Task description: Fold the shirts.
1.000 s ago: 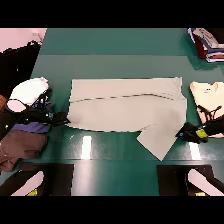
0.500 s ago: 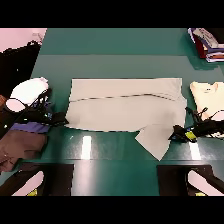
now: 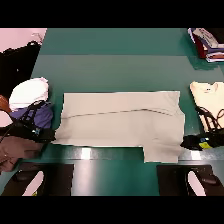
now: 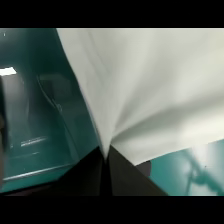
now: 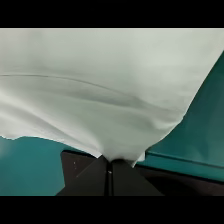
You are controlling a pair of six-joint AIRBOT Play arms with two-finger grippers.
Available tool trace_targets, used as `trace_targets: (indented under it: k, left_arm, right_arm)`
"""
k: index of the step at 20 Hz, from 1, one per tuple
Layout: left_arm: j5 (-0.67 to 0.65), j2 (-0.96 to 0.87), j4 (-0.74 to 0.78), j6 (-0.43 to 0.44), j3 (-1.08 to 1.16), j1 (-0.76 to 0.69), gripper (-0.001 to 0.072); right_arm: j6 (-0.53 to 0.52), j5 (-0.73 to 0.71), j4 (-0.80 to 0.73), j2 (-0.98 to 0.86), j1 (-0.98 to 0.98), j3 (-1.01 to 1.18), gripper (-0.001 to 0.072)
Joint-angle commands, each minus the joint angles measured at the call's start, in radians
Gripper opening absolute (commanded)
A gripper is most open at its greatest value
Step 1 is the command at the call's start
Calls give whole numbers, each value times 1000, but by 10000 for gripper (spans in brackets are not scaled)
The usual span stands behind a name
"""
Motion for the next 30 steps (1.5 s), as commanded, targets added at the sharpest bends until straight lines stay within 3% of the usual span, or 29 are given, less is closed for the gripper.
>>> trace_targets:
  k: [1,7,13,18,22,23,24,25,30]
  left_arm:
    - [1,28,-32,-43,20,1,20]
    - [198,-167,-78,-41,192,1,20]
    - [420,-436,-153,-37,303,1,21]
    - [457,-615,-179,5,407,1,21]
    - [519,-632,-190,4,434,1,23]
    - [531,-632,-201,4,434,1,52]
    - [541,-632,-208,4,434,1,308]
    - [547,-632,-217,3,434,1,508]
    - [436,-624,-199,6,525,1,495]
  right_arm:
    - [21,3,-10,77,3,75,18]
    - [-34,-172,-2,-311,3,367,18]
    - [-37,-211,12,-689,3,646,18]
    - [-37,-216,115,-886,3,820,19]
    - [-37,-222,183,-979,3,907,50]
    - [-37,-222,182,-996,3,924,242]
    - [-37,-222,183,-1007,3,936,399]
    - [-37,-226,182,-1008,3,939,419]
    - [-87,-159,182,-988,-56,938,419]
